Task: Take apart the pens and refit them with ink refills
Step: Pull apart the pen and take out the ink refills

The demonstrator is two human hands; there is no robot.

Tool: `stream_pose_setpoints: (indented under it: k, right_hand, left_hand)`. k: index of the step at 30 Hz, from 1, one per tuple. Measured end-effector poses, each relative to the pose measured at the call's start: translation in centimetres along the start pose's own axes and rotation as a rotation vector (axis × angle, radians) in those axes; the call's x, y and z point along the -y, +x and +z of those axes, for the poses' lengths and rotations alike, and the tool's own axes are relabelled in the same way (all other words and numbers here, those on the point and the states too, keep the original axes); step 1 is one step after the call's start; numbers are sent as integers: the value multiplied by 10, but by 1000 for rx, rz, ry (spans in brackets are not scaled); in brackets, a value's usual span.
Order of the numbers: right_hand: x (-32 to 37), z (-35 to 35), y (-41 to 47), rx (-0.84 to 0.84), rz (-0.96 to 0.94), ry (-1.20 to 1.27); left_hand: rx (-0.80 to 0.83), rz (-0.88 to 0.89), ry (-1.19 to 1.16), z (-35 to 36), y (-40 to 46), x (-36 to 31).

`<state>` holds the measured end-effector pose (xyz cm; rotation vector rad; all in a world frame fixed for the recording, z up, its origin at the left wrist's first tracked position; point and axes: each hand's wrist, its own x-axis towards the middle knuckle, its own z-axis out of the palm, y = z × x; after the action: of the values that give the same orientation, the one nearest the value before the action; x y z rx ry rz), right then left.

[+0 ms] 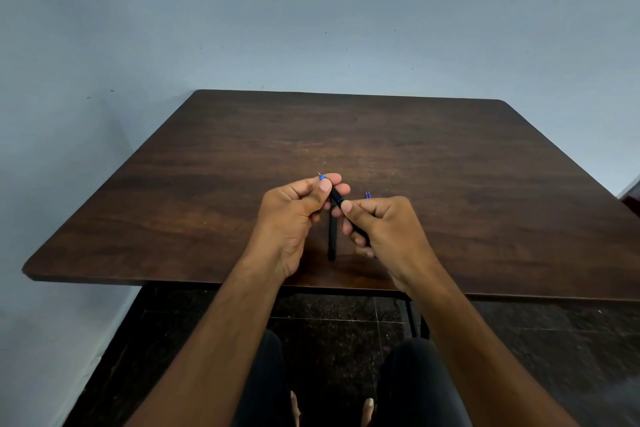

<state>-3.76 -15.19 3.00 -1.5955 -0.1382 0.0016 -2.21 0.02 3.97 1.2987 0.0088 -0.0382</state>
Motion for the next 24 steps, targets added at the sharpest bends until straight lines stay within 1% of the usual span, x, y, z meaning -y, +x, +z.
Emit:
stream_pose_setpoints:
  k: [2,7,9,13,15,18,20,22,24]
  right_hand:
    - [-1,1,2,-19,-18,-59]
    - [-2,1,7,-50,-133,-316]
    - [-1,1,7,-65,-175,-354]
    - [-1,2,8,-70,-190,-339]
    - [-1,3,8,-68,-184,-305]
    - [0,2,7,-79,-173,-300]
    - [1,1,7,-85,-164,-294]
    - [2,-1,6,-78,-165,-287]
    - [4,-2,4,-60,-172,-302]
  left_hand:
    - [-46,2,-18,3,0,0]
    - [-149,3,-39,7,-1,-1]
    - [-183,-12,-56,6,0,-1]
    - [-222,-19,-81,8,2,-2]
    - [-149,-10,-67,9,0,-3]
    - [48,-6,-39,5,-2,-4]
    - [150,13,-33,1,-2,-2]
    - [203,40,-30,-3,-1,0]
    - [179,44,-41,-4,0,1]
